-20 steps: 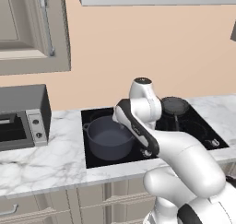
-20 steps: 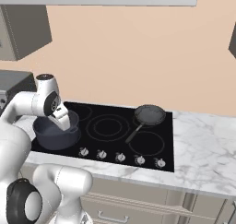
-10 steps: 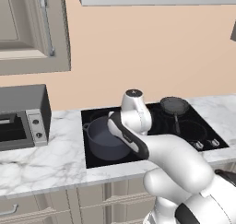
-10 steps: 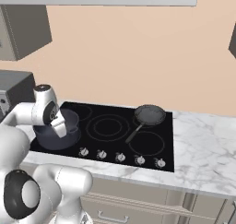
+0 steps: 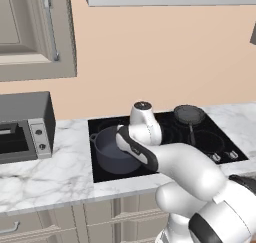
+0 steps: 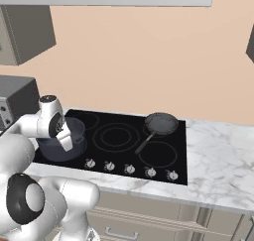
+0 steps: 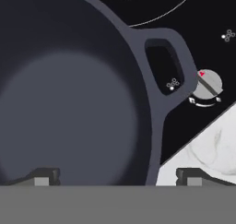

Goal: Move the pot and pan from the stove into the sink.

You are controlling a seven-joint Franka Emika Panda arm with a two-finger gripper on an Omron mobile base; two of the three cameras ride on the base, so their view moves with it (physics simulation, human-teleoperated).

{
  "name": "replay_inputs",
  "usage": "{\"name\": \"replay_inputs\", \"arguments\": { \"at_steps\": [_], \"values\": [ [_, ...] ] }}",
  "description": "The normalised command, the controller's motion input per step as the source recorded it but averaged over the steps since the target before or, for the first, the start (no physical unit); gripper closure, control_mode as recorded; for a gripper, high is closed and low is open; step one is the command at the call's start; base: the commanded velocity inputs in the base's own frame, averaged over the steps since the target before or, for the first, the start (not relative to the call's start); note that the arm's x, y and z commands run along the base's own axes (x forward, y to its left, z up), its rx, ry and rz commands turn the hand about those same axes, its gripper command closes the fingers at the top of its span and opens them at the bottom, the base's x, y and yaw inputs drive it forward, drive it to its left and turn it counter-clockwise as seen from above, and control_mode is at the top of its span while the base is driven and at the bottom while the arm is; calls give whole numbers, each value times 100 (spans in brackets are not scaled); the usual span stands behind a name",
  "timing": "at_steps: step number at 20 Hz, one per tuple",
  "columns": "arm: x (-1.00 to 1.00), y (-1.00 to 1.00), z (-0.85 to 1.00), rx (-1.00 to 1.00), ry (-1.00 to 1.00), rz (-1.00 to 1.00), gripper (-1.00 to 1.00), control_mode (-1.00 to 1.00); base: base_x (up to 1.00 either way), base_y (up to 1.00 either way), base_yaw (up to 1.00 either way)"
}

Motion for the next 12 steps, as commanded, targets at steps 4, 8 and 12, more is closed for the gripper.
{"name": "replay_inputs", "arguments": {
  "at_steps": [4, 8, 12],
  "values": [
    [10, 0, -24, 0, 0, 0, -100, -100, 0, 0, 0],
    [8, 0, -32, -2, 0, 0, -100, -100, 0, 0, 0],
    [8, 0, -28, -3, 0, 0, -100, -100, 0, 0, 0]
  ]
}}
